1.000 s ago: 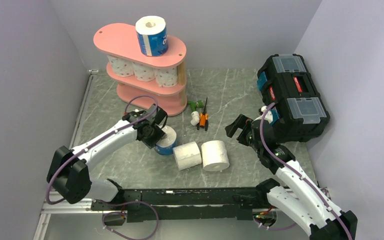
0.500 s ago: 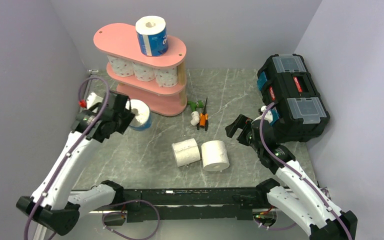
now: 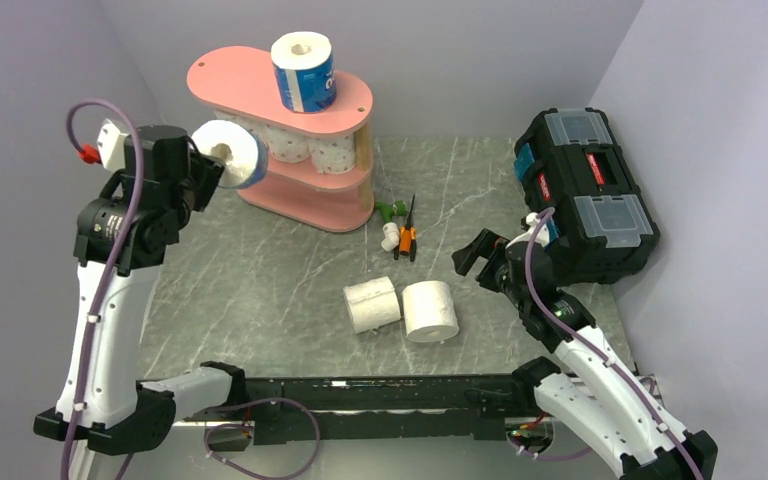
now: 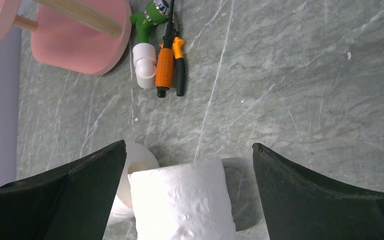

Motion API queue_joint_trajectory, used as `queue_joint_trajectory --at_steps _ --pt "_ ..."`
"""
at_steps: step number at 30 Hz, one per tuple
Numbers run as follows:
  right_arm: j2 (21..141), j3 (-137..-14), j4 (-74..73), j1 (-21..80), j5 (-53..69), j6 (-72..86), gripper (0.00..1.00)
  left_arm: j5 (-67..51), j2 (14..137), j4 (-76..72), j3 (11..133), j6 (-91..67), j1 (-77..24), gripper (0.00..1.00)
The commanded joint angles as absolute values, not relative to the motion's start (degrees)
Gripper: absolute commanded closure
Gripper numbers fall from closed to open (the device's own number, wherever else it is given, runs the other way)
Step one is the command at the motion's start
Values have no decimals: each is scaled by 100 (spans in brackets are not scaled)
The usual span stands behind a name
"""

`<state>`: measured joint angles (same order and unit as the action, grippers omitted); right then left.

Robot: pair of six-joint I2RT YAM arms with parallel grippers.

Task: Place and organize the paper towels onto the shelf
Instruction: Pick up the paper towel from the center of the board, then place the paper towel on the shelf.

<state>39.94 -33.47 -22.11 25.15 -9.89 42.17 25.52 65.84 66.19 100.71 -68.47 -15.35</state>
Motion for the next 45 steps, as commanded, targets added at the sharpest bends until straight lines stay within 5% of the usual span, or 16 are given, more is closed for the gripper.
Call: queue_joint_trajectory --at_steps 1,20,45 --pt "3859 -3420 -2191 2496 -959 4192 0 2811 6751 5910 10778 -6438 -1282 69" --pt "3752 -3240 -2206 2487 -1002 4104 0 1935 7905 4301 11787 -5763 -509 68" --pt "3806 -3199 -2171 2480 -1027 4078 0 1047 9191 4295 12641 -5965 -202 62"
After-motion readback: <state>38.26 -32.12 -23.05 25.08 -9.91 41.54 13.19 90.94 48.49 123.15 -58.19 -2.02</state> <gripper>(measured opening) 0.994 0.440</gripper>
